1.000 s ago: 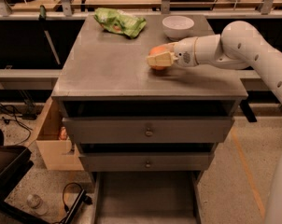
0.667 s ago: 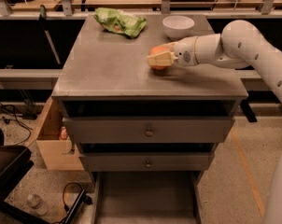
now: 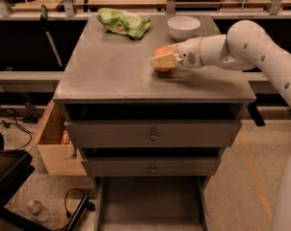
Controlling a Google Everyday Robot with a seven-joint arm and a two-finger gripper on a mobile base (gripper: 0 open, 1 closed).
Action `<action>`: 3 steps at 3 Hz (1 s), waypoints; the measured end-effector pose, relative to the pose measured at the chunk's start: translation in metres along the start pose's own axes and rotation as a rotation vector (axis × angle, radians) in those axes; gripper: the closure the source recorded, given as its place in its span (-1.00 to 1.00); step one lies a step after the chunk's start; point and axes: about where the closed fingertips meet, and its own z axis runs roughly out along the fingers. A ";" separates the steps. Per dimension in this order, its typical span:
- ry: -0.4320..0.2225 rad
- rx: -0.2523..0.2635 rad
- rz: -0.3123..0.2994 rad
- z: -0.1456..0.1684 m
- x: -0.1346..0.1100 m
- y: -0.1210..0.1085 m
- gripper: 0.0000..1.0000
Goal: Pick orange from bottom drawer and place on counter
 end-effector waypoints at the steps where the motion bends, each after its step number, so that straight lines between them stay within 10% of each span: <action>1: 0.001 -0.005 0.000 0.003 0.000 0.001 -0.30; 3: 0.001 -0.010 0.000 0.006 0.000 0.003 -1.00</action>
Offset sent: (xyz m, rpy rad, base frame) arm -0.0001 0.0028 -0.0009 0.0007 0.0017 0.0042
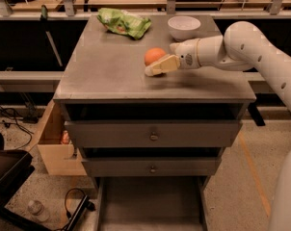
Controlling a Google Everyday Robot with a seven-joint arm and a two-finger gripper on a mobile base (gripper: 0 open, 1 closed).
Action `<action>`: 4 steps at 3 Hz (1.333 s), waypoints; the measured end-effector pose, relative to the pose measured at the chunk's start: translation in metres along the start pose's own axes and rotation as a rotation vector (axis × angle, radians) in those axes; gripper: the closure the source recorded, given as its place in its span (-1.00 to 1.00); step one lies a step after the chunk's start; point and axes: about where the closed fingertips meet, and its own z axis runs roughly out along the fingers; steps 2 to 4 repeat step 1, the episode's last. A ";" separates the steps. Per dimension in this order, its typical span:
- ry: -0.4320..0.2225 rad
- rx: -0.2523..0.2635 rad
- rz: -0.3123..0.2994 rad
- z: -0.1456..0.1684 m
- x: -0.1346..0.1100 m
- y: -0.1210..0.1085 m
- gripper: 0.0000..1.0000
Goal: Pick orange from bottom drawer and place on counter
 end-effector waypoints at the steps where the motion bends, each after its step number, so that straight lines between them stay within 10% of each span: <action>1: 0.000 0.000 0.000 0.000 0.000 0.000 -1.00; 4: 0.000 0.000 0.000 0.000 0.000 0.000 -1.00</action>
Offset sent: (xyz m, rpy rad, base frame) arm 0.0000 0.0000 0.0000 0.0000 0.0000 0.0000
